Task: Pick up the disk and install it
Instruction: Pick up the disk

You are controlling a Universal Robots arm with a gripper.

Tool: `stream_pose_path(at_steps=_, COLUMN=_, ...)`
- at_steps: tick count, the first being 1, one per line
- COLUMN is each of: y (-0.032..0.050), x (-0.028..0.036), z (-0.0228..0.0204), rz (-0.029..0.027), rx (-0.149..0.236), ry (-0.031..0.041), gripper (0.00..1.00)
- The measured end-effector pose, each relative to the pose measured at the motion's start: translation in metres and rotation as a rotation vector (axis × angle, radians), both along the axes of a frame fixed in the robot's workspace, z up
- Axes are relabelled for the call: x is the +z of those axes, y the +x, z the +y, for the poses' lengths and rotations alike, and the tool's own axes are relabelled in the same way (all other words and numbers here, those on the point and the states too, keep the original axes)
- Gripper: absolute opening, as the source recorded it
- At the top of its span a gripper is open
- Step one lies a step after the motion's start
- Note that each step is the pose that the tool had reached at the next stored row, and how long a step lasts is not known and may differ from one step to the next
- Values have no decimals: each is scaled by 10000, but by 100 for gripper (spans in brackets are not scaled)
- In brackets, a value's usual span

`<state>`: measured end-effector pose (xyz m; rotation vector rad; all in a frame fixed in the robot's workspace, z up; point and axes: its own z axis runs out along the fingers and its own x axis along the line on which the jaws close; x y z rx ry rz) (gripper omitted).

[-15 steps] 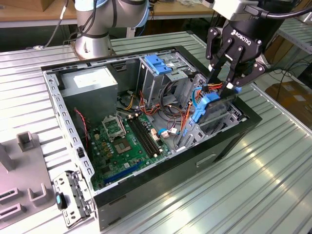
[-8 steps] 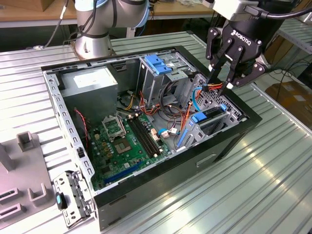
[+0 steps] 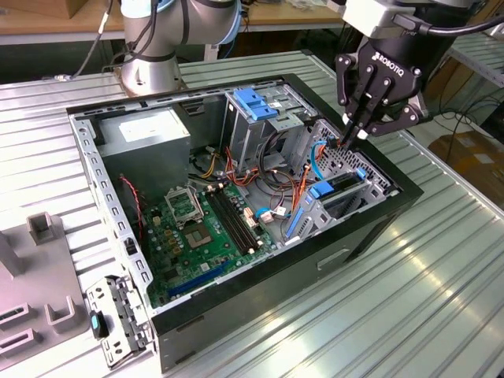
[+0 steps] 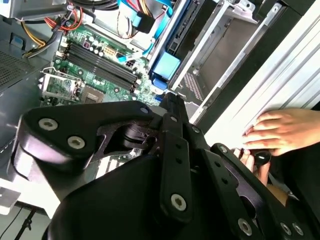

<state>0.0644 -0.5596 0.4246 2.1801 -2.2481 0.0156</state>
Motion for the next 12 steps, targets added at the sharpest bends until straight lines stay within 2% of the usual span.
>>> stream_pose_path(at_steps=2, y=29, x=-45, z=0, rz=0, rx=0, ry=-1, gripper=11)
stream_pose_path(at_steps=4, y=96, x=-111, z=0, rz=0, rx=0, ry=-1, gripper=11)
stream_pose_path(at_steps=10, y=221, x=-223, z=-1, rz=0, rx=0, ry=0, gripper=11)
stream_pose_path(at_steps=12, y=240, x=-262, z=-1, rz=0, rx=0, ry=0, gripper=11)
